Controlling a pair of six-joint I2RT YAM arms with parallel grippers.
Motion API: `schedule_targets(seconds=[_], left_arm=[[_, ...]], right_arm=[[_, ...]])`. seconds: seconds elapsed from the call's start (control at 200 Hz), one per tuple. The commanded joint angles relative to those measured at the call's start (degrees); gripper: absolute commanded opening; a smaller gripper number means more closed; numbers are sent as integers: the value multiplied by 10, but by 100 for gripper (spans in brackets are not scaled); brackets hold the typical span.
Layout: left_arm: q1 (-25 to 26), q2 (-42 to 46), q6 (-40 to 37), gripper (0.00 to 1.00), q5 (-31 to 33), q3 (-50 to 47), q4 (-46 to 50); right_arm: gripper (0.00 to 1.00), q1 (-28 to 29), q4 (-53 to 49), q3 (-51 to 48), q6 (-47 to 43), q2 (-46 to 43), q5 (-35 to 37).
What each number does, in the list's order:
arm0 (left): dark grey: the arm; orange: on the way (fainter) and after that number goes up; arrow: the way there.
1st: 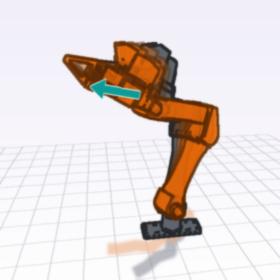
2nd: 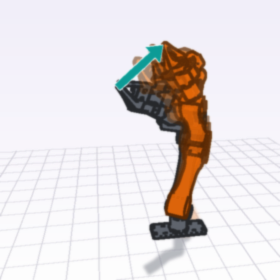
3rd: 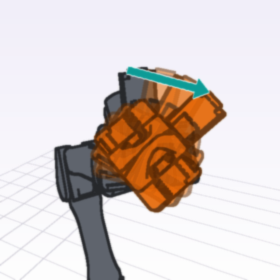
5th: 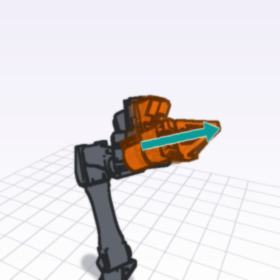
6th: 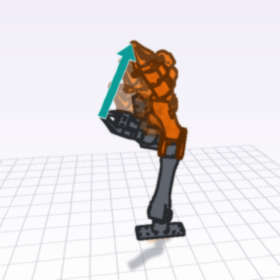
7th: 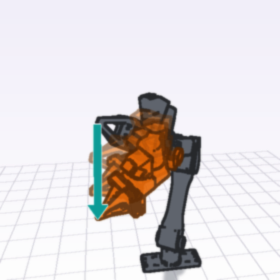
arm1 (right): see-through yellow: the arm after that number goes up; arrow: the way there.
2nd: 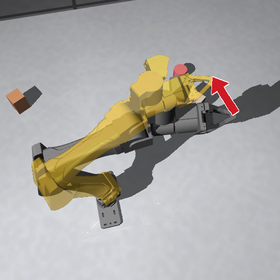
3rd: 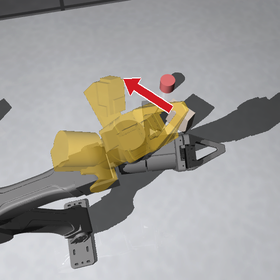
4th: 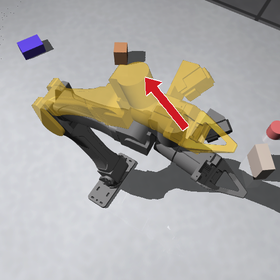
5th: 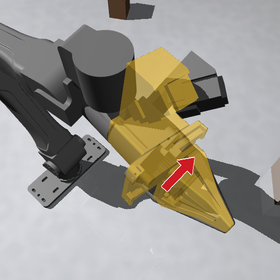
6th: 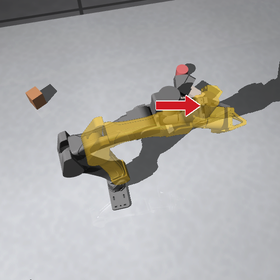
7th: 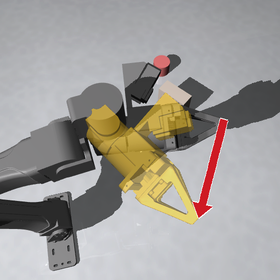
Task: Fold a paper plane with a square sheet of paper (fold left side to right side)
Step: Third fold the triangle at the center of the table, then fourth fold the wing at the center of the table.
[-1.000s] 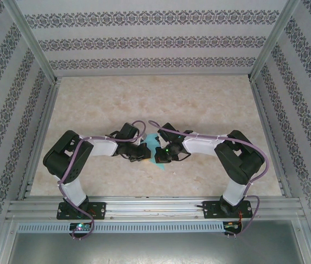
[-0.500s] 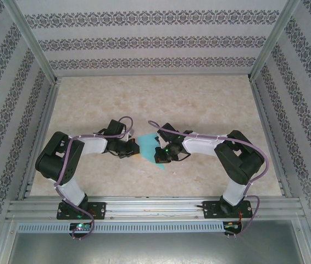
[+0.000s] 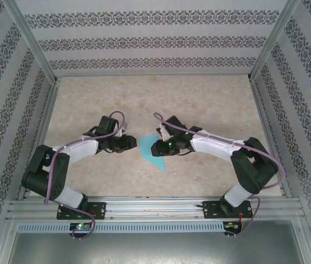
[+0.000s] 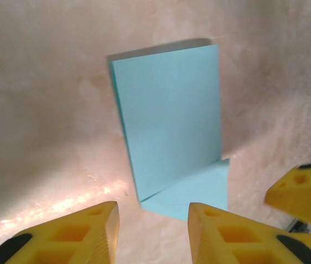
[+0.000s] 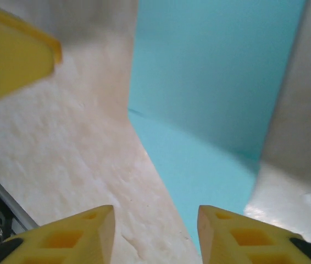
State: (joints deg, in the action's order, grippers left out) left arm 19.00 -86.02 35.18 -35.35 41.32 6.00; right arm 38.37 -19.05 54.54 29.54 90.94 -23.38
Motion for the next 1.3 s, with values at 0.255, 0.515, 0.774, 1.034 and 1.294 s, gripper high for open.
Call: schedule_targets(seconds=[0.255,0.515,0.774,1.034,1.294], left_arm=[[-6,-18,73,43,-45,-41,-82],[-6,-34,84,44,-45,-41,-98],[-6,-34,79,44,-42,-34,-86],[-5,-32,76,45,-41,-33,-82],[-6,-35,74,46,-42,-34,-81]], right_arm=[[53,-39,41,-23,-102,29,-29],[44,-23,60,-20,-92,83,-46],[31,-22,47,-25,-92,78,-49],[43,-28,32,-31,-96,57,5],[45,-23,31,-19,-95,82,1]])
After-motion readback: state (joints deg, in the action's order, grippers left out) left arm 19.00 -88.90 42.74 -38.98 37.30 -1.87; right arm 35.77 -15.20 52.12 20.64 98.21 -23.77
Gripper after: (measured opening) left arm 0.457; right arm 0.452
